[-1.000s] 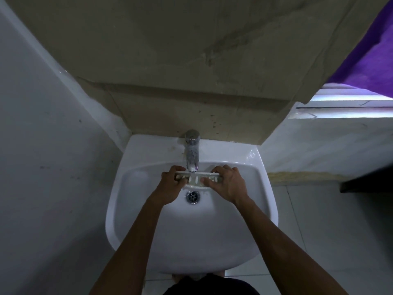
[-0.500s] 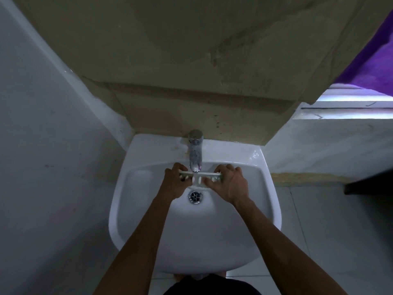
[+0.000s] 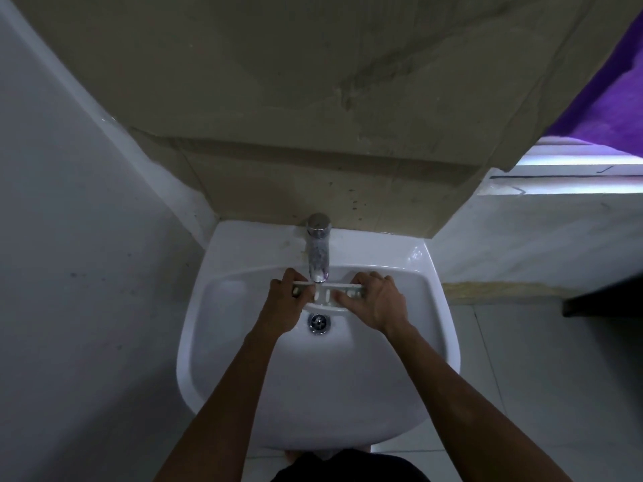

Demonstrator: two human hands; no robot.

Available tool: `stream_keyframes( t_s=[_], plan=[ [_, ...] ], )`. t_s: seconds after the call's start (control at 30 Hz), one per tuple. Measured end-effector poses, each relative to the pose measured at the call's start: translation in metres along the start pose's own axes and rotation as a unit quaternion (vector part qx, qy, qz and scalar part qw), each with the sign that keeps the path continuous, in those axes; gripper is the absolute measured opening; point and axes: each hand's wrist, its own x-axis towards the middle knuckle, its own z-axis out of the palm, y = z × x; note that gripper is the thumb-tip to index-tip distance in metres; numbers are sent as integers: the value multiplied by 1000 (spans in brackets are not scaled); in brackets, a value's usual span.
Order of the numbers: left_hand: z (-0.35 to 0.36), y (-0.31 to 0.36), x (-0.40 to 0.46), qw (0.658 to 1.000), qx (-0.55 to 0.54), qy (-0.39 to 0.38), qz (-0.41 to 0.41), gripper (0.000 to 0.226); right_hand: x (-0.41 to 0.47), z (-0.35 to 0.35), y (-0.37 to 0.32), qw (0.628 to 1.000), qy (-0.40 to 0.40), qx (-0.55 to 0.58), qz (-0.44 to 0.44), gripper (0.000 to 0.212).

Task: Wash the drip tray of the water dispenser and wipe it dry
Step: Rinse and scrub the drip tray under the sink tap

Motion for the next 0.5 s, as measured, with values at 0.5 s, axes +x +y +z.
stream_keyframes(
  t_s=[0.5],
  plan=[
    [2, -6, 2, 998, -33, -43, 26, 6, 5, -13, -2, 992, -69, -104, -5, 79]
  ],
)
